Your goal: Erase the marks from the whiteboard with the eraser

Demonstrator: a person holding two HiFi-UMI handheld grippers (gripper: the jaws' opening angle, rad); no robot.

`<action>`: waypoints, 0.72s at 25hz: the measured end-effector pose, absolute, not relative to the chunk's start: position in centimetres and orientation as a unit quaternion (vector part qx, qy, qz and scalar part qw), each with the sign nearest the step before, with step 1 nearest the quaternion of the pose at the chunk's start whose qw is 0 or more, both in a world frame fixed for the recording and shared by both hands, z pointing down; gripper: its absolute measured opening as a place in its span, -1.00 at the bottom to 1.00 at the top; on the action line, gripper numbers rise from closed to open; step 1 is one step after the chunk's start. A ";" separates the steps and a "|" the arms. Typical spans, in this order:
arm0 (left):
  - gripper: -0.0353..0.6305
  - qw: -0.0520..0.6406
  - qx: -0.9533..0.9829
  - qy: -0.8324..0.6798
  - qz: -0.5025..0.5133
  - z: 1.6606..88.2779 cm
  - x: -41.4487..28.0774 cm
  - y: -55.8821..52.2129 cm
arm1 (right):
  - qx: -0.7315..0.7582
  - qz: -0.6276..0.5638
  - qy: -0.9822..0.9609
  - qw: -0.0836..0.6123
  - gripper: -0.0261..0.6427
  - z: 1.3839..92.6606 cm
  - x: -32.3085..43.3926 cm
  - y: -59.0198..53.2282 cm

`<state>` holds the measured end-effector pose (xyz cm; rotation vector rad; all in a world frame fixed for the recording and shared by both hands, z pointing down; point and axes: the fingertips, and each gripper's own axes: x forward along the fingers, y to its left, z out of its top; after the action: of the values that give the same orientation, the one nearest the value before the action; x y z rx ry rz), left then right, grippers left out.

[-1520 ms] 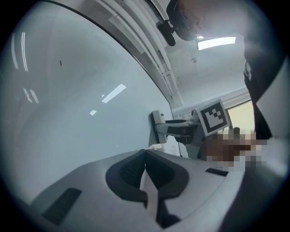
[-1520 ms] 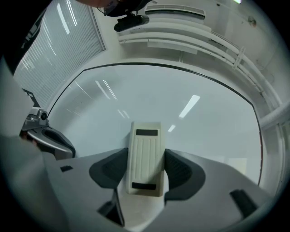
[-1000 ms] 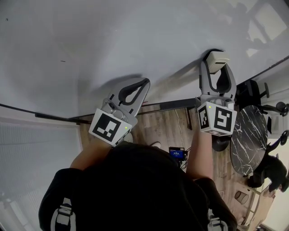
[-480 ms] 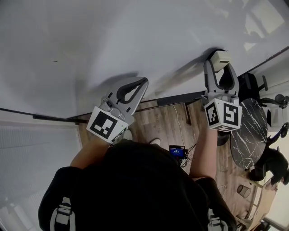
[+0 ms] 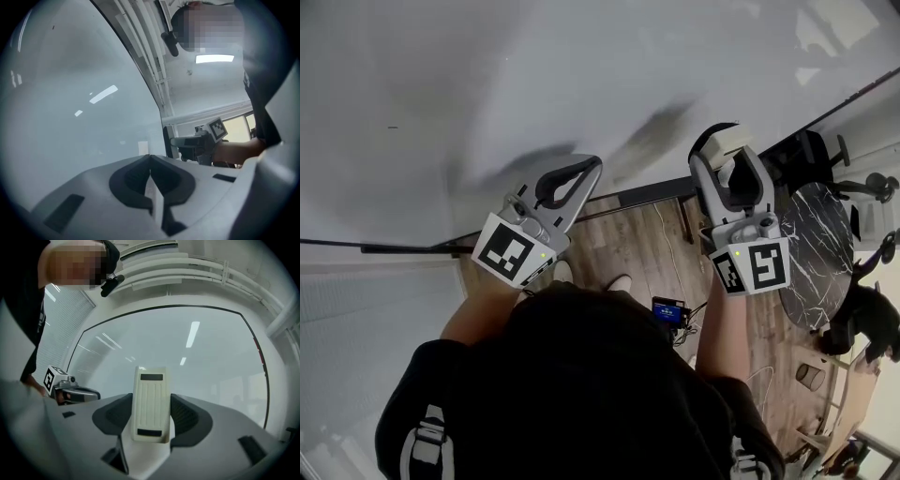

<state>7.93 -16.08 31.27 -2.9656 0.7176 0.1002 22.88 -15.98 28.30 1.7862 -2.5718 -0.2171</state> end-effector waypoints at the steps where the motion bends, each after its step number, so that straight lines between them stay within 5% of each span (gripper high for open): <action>1: -0.88 0.041 -0.972 0.229 0.033 31.5 8.0 -15.9 | 0.561 -0.061 -0.826 0.002 -0.17 29.0 22.4 -15.6; 18: -0.88 0.002 -0.981 0.192 -0.002 39.4 9.0 -12.9 | 0.545 0.002 -0.839 -0.001 -0.19 40.6 18.6 -11.1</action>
<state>9.01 -12.93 39.42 -3.0793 0.6020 -0.0050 18.61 -11.08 40.57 1.7125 -2.6359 0.0054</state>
